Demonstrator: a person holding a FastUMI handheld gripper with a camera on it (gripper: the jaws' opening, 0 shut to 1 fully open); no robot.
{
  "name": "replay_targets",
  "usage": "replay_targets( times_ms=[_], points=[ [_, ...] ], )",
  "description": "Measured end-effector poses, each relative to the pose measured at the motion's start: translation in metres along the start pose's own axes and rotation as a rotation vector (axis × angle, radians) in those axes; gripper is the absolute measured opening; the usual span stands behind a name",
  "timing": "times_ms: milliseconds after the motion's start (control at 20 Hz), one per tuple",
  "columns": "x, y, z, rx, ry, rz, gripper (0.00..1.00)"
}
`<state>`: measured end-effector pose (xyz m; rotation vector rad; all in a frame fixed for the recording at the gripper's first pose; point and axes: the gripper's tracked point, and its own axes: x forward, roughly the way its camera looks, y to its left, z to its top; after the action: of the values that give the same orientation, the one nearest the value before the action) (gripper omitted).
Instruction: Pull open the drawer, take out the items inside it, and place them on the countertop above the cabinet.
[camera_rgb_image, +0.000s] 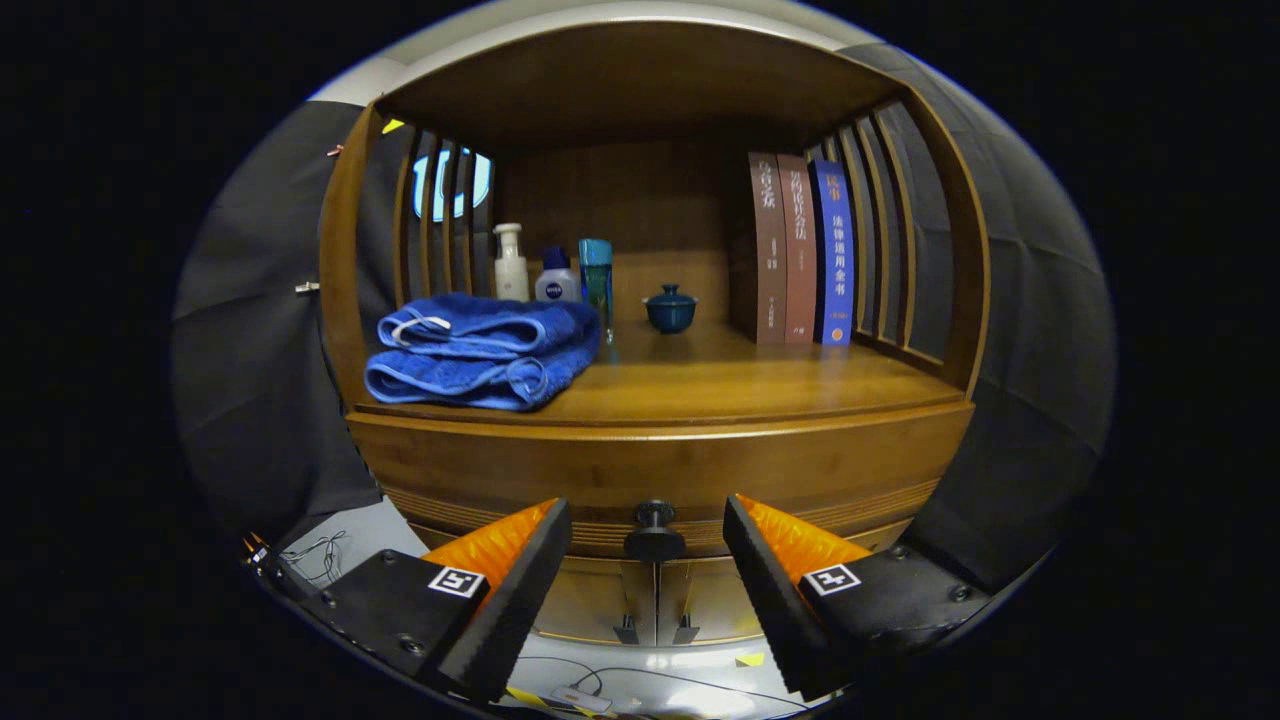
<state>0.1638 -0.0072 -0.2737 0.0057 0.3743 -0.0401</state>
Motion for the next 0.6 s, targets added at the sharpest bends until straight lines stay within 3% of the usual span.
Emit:
replay_targets(
  times_ms=[150, 300, 600],
  points=[
    [0.024, 0.0, -0.022, 0.007, 0.046, 0.007, 1.0],
    [0.041, 0.0, -0.037, 0.022, 0.078, 0.016, 0.91],
    [0.053, -0.007, -0.043, 0.044, 0.082, 0.007, 0.62]
  ],
)
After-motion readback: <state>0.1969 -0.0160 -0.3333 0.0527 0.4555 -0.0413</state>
